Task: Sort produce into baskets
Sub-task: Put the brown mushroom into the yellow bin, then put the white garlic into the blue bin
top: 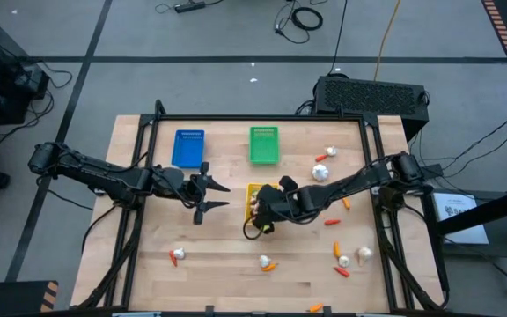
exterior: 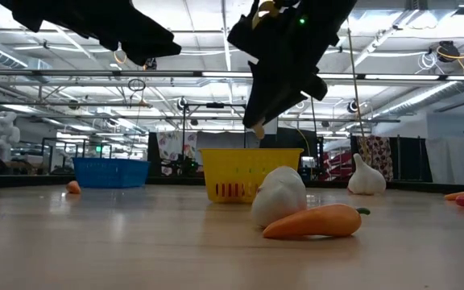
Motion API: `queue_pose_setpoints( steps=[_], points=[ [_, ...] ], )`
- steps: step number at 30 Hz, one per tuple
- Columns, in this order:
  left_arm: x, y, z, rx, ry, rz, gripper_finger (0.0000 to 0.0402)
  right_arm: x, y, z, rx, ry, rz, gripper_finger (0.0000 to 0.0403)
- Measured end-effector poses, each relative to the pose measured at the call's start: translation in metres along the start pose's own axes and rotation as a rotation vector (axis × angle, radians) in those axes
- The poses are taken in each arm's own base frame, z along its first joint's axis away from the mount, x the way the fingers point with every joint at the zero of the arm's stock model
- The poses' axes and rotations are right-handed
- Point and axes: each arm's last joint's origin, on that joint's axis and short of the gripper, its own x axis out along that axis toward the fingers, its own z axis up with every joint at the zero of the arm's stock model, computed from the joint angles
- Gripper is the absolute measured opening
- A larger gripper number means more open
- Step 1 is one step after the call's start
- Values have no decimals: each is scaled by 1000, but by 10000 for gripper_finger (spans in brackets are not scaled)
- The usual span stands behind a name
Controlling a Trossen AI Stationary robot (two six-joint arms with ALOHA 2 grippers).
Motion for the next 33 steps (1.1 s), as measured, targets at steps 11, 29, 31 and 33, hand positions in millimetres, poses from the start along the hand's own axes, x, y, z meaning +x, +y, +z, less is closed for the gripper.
queue_pose_setpoints(
  steps=[11,29,31,33],
  points=[
    [0,0,0,0,2,0,185,0,-1,-2,15,20,-10,81],
    [0,0,-1,-25,12,0,185,-1,0,-4,-4,25,-11,209],
    [0,0,-1,-25,12,0,185,-2,2,-6,-12,25,-6,210],
    [0,0,-1,-25,12,0,185,-5,6,-9,-24,24,3,209]
  ],
)
